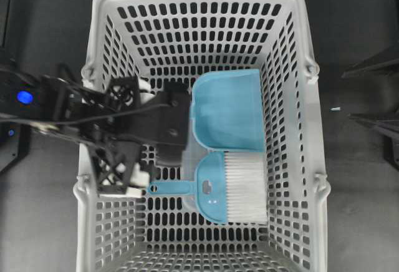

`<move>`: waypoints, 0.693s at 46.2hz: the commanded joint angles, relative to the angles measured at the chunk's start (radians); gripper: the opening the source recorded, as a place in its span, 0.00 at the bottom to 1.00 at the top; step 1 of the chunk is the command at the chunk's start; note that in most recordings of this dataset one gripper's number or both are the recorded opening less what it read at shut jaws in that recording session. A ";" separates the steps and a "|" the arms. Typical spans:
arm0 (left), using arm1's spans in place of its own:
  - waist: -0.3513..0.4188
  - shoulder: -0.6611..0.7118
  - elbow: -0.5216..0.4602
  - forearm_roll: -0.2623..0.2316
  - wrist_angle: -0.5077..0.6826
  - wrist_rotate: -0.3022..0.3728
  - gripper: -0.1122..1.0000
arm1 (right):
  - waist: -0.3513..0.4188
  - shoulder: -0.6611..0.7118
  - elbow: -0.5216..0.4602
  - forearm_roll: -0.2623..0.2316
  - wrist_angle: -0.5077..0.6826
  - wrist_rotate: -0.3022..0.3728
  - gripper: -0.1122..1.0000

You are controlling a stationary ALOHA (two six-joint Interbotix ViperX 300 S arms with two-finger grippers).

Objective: Pick up the hand brush from the shopping basket with the left arm.
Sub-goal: 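Move the left gripper over the blue hand brush handle in the basket, then lower the open left gripper around the brush handle and close it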

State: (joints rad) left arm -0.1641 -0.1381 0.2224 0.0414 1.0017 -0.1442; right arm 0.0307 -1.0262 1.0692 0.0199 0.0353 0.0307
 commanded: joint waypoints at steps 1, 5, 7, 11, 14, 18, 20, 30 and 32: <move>-0.015 0.014 -0.028 0.003 0.002 -0.023 0.86 | 0.009 0.009 -0.015 0.002 -0.012 0.002 0.77; -0.023 0.034 -0.023 0.003 -0.005 -0.038 0.89 | 0.017 0.009 -0.012 0.002 -0.009 0.002 0.77; -0.028 0.043 -0.021 0.003 -0.005 -0.048 0.86 | 0.021 0.009 -0.009 0.002 -0.009 0.002 0.77; -0.034 0.066 -0.020 0.003 -0.006 -0.080 0.88 | 0.023 0.009 -0.006 0.002 -0.009 0.002 0.77; -0.040 0.083 -0.018 0.003 -0.006 -0.101 0.90 | 0.023 0.009 -0.003 0.002 -0.009 0.002 0.77; -0.049 0.114 -0.009 0.003 -0.008 -0.114 0.92 | 0.023 0.008 -0.003 0.003 -0.012 0.002 0.77; -0.052 0.126 -0.005 0.003 -0.009 -0.117 0.92 | 0.023 0.006 -0.002 0.002 -0.009 0.002 0.77; -0.067 0.176 -0.011 0.003 -0.026 -0.127 0.92 | 0.023 0.005 0.002 0.003 -0.006 0.002 0.77; -0.069 0.181 -0.009 0.003 -0.029 -0.132 0.92 | 0.023 0.003 0.002 0.002 -0.006 0.003 0.77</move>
State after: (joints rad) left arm -0.2255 0.0445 0.2255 0.0399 0.9817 -0.2715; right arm 0.0506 -1.0262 1.0799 0.0199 0.0337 0.0322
